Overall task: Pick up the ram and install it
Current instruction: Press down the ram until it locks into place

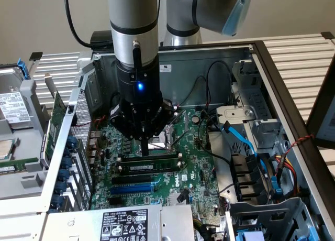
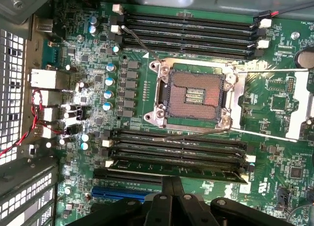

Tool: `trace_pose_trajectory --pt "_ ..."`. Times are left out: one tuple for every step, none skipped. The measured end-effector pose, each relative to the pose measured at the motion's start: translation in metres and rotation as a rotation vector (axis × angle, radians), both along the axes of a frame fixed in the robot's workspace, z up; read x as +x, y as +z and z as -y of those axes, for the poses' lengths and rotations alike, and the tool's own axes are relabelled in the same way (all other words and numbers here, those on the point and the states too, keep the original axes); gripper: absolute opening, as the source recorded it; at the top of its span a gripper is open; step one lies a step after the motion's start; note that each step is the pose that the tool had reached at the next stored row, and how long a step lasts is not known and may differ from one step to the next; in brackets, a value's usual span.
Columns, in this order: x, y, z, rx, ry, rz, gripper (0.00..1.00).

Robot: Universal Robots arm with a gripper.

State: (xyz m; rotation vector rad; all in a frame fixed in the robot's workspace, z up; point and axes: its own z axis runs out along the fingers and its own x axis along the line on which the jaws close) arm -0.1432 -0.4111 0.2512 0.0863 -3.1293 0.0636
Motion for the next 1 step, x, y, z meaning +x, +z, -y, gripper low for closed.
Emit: trace_pose_trajectory --pt "0.0000 0.0000 0.0000 0.0000 0.000 0.0000 0.10"
